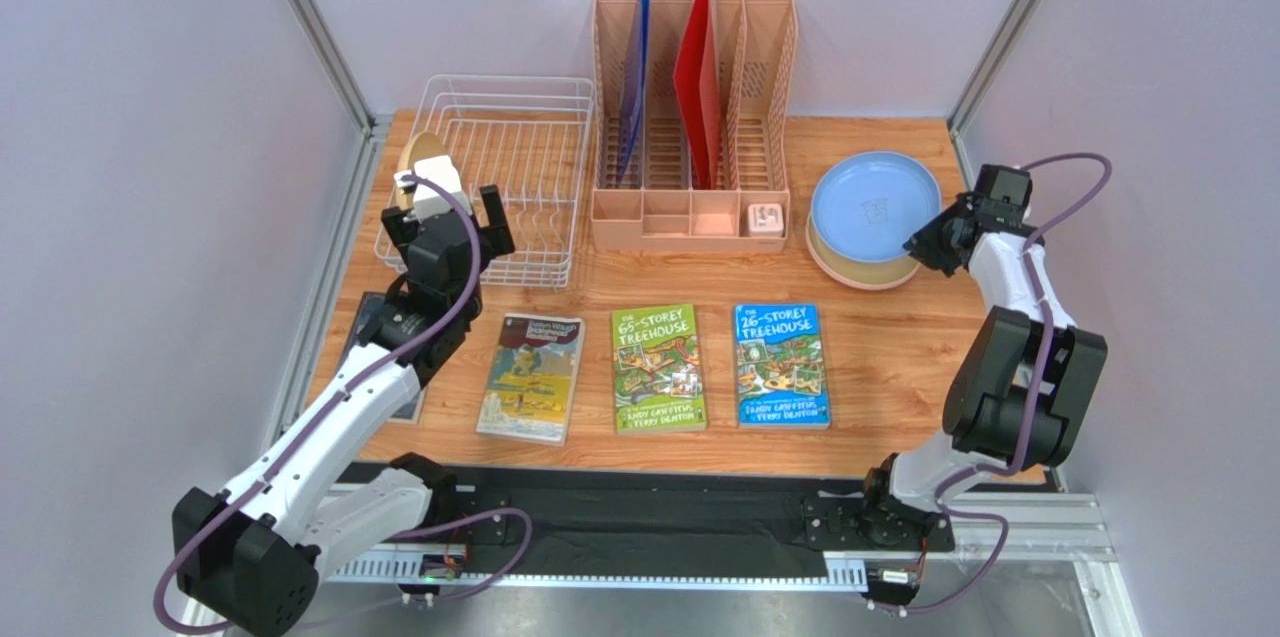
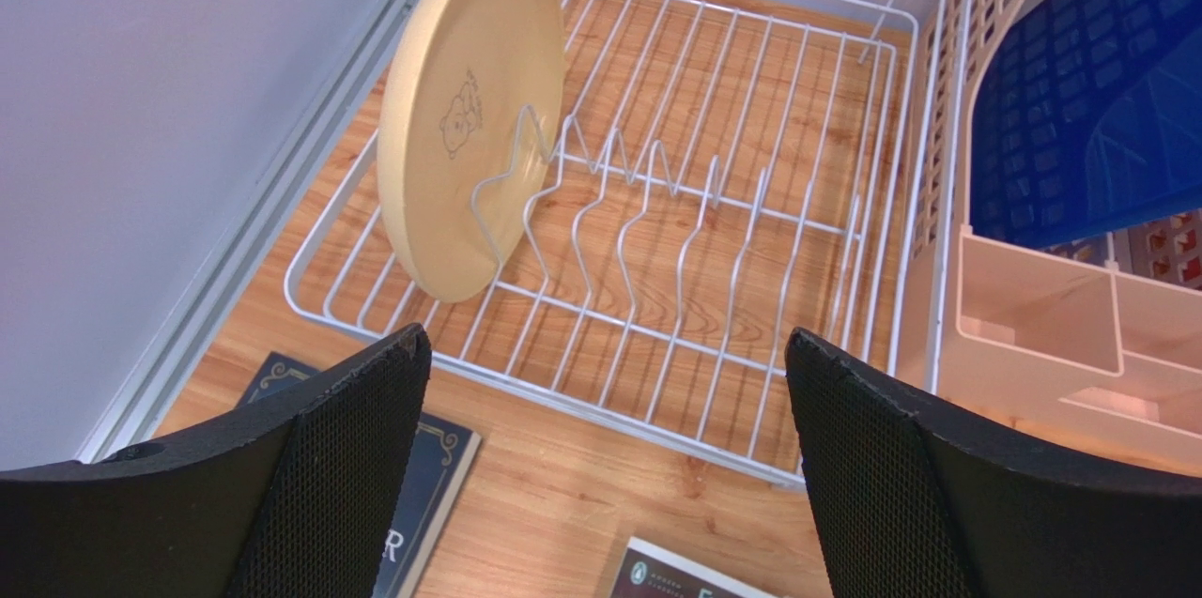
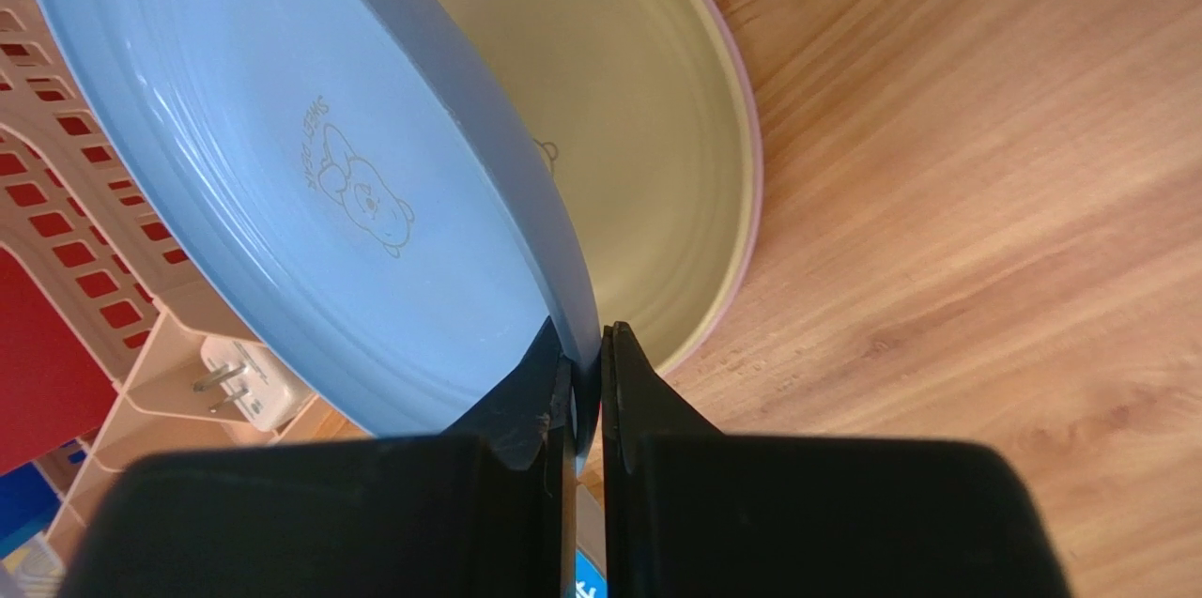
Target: Unload the plates from the dish rack
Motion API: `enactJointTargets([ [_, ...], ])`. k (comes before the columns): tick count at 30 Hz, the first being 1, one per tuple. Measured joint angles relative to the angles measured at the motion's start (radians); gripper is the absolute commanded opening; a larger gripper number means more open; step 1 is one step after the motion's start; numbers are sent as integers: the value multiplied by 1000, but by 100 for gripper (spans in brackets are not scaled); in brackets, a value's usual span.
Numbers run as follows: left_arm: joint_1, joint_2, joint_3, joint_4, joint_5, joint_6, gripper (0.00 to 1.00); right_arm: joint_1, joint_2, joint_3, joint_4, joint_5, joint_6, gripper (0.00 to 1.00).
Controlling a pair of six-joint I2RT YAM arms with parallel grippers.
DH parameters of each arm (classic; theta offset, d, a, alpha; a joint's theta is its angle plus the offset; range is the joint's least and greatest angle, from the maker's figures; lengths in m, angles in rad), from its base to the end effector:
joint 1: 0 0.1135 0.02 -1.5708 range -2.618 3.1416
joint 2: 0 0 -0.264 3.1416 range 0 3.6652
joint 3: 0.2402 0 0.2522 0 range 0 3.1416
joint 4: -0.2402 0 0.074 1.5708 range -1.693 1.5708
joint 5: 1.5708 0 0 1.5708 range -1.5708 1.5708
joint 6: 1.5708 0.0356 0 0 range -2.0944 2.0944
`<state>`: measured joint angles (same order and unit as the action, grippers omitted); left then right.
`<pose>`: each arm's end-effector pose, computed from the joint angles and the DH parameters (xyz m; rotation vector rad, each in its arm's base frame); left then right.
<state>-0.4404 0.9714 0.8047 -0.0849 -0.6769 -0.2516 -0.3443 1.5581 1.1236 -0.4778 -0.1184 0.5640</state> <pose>0.2095 -0.0741 0.3247 -0.3026 1.7414 0.1162 0.3130 -0.1078 0.2423 1.0468 2.2591 0.2399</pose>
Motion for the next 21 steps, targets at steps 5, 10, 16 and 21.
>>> enactJointTargets([
  [5,26,0,-13,-1,19,-3,100,-13,63,14,38,-65,19,6],
  [10,35,-1,-24,-2,31,-7,100,-14,94,14,56,-90,31,6],
  [16,54,-1,-28,-1,42,-8,100,-15,113,14,64,-96,38,9],
  [21,92,3,-28,-1,55,-14,100,-15,113,13,64,-88,42,15],
])
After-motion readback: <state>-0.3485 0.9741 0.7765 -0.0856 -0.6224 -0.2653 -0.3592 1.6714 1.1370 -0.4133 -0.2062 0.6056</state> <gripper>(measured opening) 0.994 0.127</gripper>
